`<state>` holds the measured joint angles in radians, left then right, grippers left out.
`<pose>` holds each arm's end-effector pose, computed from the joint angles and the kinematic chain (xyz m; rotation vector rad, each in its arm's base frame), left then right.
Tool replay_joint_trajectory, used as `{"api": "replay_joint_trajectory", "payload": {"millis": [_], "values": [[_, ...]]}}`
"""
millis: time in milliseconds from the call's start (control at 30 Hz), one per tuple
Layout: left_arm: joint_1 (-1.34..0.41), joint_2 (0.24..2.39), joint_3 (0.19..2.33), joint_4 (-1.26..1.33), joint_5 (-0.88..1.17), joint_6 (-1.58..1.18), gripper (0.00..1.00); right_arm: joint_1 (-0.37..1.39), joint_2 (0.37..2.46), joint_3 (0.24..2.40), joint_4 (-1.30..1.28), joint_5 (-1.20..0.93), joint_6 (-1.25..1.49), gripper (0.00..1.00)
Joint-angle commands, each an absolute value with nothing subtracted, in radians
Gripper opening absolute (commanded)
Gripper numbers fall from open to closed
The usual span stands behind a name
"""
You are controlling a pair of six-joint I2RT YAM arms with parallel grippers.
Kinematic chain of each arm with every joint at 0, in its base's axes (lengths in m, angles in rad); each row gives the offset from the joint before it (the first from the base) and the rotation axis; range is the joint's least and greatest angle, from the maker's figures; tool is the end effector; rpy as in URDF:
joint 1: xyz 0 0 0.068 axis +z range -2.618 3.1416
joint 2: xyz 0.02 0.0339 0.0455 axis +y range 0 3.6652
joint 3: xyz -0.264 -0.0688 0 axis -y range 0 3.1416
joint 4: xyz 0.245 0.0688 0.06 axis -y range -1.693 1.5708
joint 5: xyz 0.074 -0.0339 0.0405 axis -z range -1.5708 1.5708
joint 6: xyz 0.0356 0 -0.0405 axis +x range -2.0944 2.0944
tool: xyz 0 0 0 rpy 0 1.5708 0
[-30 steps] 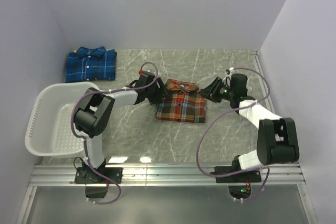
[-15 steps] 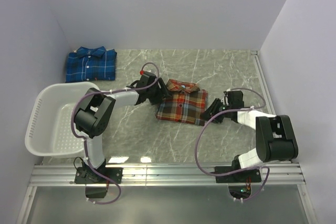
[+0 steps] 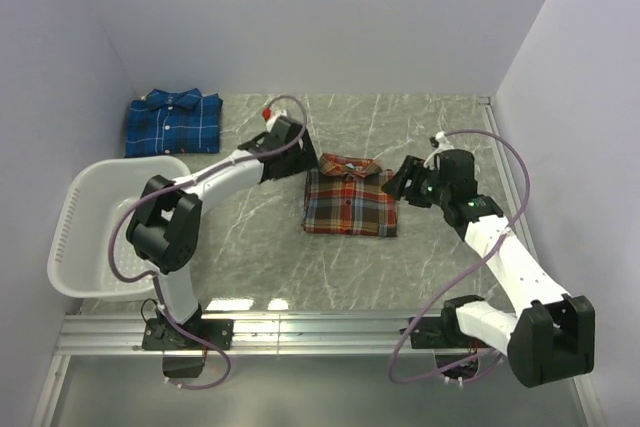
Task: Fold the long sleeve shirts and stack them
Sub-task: Neatly place the folded shirt to the corner
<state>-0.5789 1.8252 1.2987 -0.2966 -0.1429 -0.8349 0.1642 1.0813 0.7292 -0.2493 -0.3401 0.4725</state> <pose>0.3398 -0.2161 0.2177 -0.3795 2.4117 -0.4890 0.2301 0.0502 0.2575 0.1423 2.2216 0.7270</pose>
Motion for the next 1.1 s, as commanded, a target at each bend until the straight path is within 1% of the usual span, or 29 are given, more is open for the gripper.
{"api": "replay_joint_trajectory", "payload": {"millis": [0,33,100,200,300,467,700,800,967,1000,1067], "values": [[-0.537,1.766,1.416,-0.425,-0.395,-0.66,0.82,0.241,1.075,0.762,-0.301,-0.261,0.411,0.72],[-0.513,1.782,1.449,-0.433,-0.467,-0.637,0.87,0.277,1.08,0.762,-0.298,-0.255,0.407,0.77],[-0.456,1.81,1.486,-0.457,-0.515,-0.583,0.88,0.301,1.091,0.761,-0.284,-0.259,0.403,0.77],[-0.372,1.884,1.567,-0.466,-0.567,-0.522,0.87,0.316,1.101,0.759,-0.267,-0.29,0.396,0.78],[-0.322,2.011,1.69,-0.465,-0.644,-0.436,0.84,0.325,1.109,0.756,-0.253,-0.327,0.384,0.78],[-0.282,2.15,1.799,-0.422,-0.742,-0.299,0.76,0.328,1.111,0.746,-0.248,-0.351,0.373,0.77],[-0.233,2.331,1.916,-0.417,-0.814,-0.199,0.75,0.328,1.072,0.709,-0.264,-0.354,0.348,0.77],[-0.219,2.376,1.94,-0.422,-0.831,-0.186,0.74,0.325,1.062,0.701,-0.268,-0.353,0.347,0.77],[-0.207,2.413,1.959,-0.439,-0.825,-0.183,0.69,0.33,1.055,0.69,-0.258,-0.354,0.348,0.76],[-0.207,2.422,1.957,-0.44,-0.825,-0.178,0.67,0.327,1.058,0.692,-0.255,-0.356,0.35,0.76],[-0.207,2.43,1.954,-0.442,-0.824,-0.175,0.59,0.328,1.063,0.69,-0.252,-0.359,0.353,0.76]]}}
